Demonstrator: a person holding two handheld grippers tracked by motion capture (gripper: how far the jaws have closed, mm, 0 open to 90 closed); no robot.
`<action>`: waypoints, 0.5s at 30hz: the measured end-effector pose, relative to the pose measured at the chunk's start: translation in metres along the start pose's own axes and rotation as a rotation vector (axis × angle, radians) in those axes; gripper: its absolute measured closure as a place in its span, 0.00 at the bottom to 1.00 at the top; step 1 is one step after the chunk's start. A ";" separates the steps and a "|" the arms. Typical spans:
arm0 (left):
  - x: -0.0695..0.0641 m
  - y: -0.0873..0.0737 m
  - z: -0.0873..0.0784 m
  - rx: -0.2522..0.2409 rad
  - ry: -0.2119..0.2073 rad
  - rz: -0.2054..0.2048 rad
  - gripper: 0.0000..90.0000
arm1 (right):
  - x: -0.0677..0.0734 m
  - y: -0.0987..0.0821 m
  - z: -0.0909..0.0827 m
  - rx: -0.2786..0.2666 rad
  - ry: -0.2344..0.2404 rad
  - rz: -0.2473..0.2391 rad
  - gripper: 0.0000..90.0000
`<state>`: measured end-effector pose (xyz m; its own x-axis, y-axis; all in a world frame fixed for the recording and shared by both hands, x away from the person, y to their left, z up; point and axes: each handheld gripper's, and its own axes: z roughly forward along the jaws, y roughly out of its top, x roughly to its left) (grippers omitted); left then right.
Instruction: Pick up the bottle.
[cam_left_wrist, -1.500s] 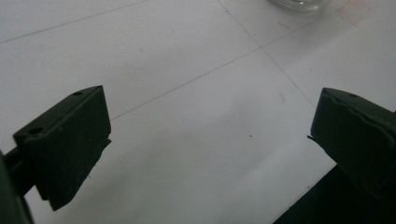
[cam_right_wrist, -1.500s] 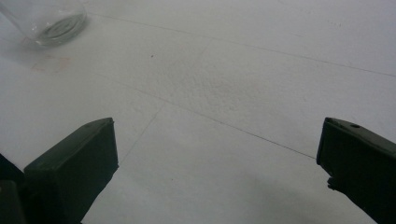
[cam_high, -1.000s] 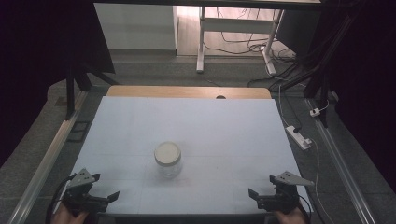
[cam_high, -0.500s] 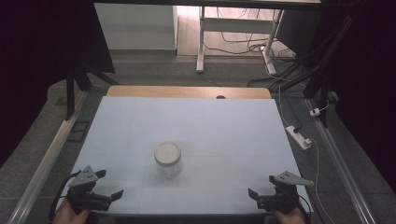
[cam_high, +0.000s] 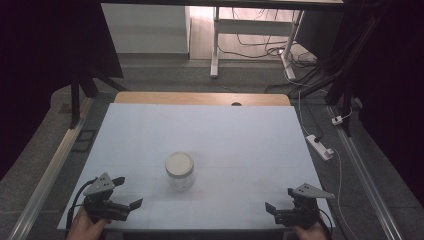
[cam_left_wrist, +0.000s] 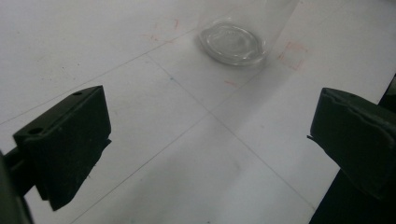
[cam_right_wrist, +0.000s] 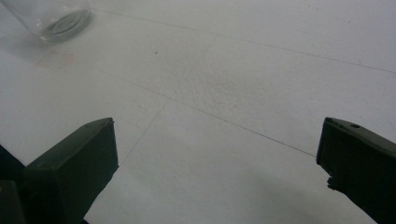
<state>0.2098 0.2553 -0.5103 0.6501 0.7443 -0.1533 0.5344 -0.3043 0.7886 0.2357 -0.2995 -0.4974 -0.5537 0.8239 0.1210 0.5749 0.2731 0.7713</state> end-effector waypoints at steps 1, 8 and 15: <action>0.000 0.001 0.001 0.000 0.000 -0.004 0.00 | 0.000 0.000 0.000 0.001 0.000 0.000 0.00; 0.003 0.009 0.010 -0.013 -0.015 -0.013 0.00 | 0.000 0.000 0.001 0.006 0.004 -0.001 0.00; 0.004 0.019 0.027 0.011 -0.040 -0.013 0.00 | 0.001 0.000 0.001 0.009 0.004 -0.008 0.00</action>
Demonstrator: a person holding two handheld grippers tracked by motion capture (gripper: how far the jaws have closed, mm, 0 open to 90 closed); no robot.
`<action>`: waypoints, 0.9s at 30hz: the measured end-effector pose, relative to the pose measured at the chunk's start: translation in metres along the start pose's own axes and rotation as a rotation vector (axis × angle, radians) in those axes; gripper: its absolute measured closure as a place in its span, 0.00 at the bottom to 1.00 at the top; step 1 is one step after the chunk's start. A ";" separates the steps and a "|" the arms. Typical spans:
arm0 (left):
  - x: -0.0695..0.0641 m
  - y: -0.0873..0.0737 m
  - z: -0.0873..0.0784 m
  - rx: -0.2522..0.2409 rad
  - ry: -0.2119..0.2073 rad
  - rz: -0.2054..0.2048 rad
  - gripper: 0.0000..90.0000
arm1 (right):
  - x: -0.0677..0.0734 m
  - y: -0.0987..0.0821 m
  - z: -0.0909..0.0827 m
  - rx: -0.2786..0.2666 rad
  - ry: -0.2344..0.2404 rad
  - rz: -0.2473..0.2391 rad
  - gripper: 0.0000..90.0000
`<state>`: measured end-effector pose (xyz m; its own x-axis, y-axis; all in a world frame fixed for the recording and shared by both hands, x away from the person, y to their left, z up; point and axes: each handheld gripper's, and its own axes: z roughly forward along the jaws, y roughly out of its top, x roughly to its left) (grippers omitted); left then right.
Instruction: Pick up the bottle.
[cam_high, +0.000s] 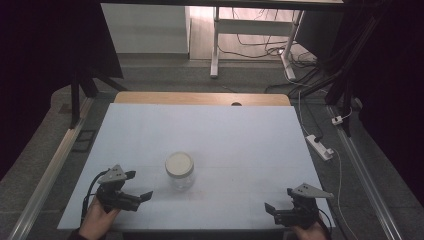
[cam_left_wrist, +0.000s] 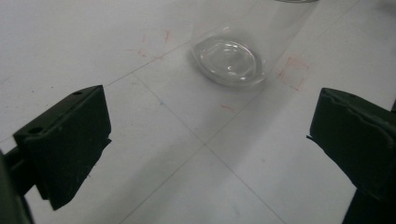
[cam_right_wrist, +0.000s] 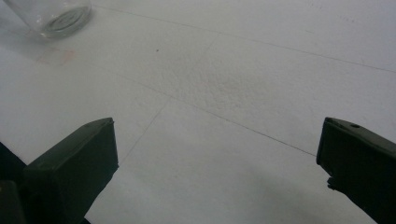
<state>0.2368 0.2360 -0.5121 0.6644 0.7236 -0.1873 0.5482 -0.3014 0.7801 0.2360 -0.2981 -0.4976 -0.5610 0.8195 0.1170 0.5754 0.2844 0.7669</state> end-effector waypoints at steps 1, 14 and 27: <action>0.000 0.002 0.002 0.007 0.001 0.003 0.00 | 0.000 0.000 0.000 0.000 0.000 -0.001 0.00; 0.005 0.017 0.032 0.018 -0.075 0.064 0.00 | 0.000 0.000 0.001 0.006 0.001 -0.001 0.00; 0.004 0.034 0.066 0.044 -0.059 0.115 0.00 | -0.001 0.000 0.001 0.009 0.008 0.005 0.00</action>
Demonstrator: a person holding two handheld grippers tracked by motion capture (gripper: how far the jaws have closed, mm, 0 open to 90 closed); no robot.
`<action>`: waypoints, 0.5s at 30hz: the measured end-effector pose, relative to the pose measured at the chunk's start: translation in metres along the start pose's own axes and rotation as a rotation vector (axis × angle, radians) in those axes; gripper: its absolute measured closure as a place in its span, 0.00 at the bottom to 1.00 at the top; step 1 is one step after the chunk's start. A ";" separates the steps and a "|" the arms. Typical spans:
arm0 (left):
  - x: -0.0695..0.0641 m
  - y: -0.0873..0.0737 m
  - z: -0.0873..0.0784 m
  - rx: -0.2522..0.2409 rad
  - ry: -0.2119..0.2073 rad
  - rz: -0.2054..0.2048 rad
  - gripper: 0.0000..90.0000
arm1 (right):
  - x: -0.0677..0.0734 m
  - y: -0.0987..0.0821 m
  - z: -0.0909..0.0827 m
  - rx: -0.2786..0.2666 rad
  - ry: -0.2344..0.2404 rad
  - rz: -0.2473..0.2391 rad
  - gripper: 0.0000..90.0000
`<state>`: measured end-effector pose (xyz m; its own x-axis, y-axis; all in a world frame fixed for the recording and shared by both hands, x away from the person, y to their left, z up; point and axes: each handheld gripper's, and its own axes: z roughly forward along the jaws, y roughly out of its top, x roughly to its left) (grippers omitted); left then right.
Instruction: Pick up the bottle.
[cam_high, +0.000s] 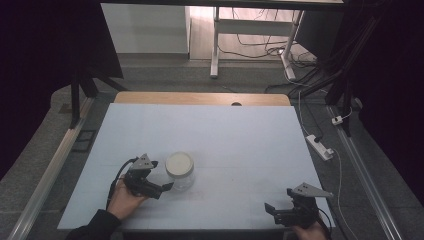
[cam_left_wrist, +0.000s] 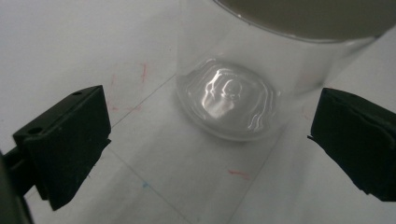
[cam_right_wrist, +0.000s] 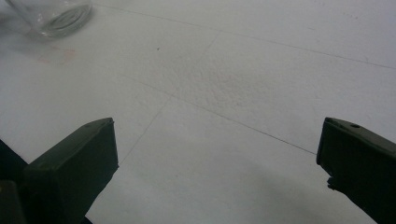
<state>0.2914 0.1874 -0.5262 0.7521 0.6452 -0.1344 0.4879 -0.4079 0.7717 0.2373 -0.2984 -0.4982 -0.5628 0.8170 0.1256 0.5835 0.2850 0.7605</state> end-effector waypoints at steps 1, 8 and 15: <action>0.000 0.001 0.002 -0.001 -0.013 0.005 0.00 | 0.000 0.000 0.000 0.001 0.000 0.001 0.00; -0.004 0.008 0.012 0.001 -0.046 0.055 0.00 | 0.000 0.000 0.000 0.002 0.002 0.002 0.00; -0.010 0.017 0.025 -0.018 -0.073 0.082 0.00 | 0.000 0.000 0.000 0.004 0.004 0.002 0.00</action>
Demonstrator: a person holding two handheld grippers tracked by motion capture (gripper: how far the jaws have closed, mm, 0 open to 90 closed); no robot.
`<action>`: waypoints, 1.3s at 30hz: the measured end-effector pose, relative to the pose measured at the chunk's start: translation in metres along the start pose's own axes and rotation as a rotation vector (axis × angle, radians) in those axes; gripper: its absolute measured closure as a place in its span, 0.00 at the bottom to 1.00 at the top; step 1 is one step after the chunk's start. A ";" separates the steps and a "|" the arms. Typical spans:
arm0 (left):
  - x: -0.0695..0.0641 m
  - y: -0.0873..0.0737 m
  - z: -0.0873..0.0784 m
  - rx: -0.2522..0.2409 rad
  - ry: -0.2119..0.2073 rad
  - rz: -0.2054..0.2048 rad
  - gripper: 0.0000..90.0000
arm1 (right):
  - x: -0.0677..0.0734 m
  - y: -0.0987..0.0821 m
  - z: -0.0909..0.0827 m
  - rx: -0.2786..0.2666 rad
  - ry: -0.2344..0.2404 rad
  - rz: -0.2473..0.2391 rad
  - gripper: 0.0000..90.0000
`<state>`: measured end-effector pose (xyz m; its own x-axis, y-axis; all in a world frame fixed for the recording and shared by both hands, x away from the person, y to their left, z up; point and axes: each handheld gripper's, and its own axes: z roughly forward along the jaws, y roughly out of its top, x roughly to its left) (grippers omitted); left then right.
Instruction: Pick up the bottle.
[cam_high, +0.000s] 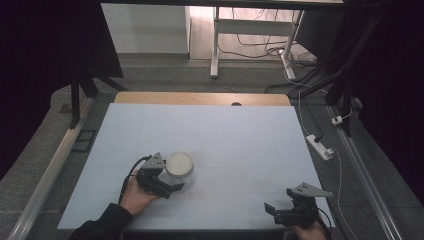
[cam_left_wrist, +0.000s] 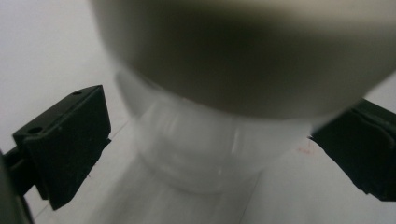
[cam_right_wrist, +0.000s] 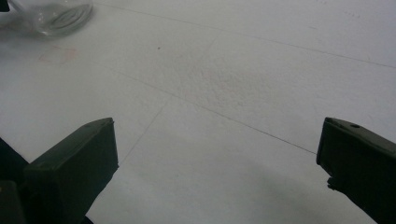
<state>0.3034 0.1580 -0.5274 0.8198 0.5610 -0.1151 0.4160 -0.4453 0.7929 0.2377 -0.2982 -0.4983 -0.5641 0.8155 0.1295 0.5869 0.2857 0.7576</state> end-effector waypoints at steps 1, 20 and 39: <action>-0.001 0.001 0.002 0.001 -0.001 0.006 0.00 | 0.000 0.000 0.000 0.000 0.000 0.000 0.00; -0.005 0.011 0.010 -0.013 0.045 0.038 0.07 | 0.000 0.000 0.000 0.001 0.004 -0.004 0.00; -0.004 0.016 0.007 0.002 0.052 -0.004 0.08 | 0.001 0.000 0.000 -0.002 0.004 -0.008 0.00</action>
<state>0.3092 0.1441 -0.5186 0.7964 0.5985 -0.0866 0.4200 -0.4444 0.7913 0.2370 -0.2979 -0.4980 -0.5708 0.8114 0.1260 0.5812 0.2908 0.7600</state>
